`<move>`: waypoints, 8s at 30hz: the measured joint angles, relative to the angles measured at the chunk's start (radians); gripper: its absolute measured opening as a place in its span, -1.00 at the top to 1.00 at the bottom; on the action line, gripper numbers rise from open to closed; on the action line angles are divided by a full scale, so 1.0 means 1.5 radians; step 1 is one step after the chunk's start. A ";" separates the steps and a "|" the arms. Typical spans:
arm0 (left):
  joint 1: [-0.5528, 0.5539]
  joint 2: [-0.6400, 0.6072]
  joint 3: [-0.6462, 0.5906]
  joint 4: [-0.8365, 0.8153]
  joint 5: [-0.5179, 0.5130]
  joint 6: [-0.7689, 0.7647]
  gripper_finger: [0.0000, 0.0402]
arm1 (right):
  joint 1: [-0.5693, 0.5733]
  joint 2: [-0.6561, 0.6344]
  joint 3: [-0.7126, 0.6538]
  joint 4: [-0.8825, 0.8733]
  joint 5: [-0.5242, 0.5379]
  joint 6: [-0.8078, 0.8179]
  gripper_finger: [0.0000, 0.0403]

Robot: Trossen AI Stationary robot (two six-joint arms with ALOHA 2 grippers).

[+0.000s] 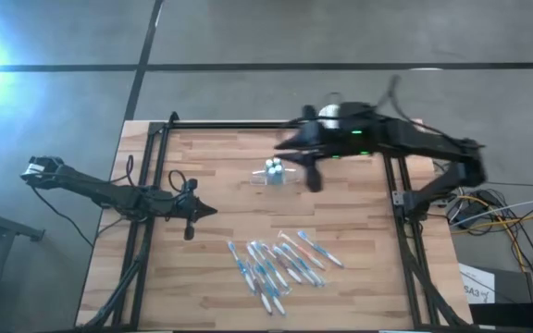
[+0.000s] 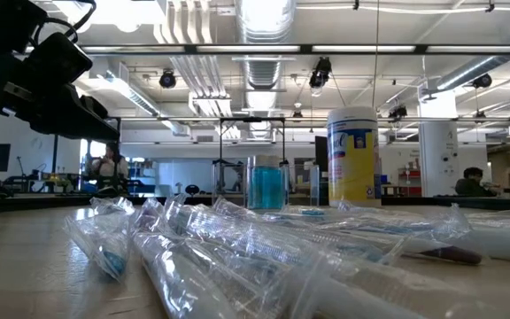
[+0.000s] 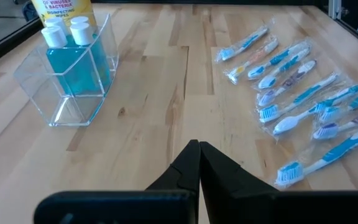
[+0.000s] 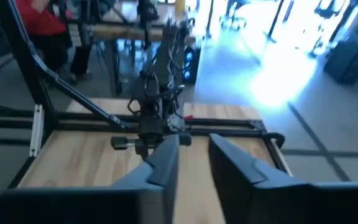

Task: Pick & Place toothbrushing station
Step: Put the blue toothbrush into the transparent organizer

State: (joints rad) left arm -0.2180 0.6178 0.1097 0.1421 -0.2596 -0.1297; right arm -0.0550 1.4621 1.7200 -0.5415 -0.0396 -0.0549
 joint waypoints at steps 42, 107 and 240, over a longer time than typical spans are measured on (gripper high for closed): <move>0.000 -0.001 0.000 0.136 -0.059 0.049 0.95 | -0.064 -0.557 -1.021 0.773 -0.256 0.071 0.96; -0.093 0.187 0.270 -0.178 -0.033 -0.390 0.95 | -0.058 -0.943 -1.141 0.464 -0.129 0.071 0.96; 0.013 0.830 0.728 -0.609 0.011 -0.465 0.11 | -0.059 -0.920 -1.128 0.448 -0.078 0.064 0.96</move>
State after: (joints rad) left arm -0.1978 1.8622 1.2016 -0.7708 -0.2428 -0.8272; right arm -0.1428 0.0822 0.0280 0.1311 -0.1565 0.0410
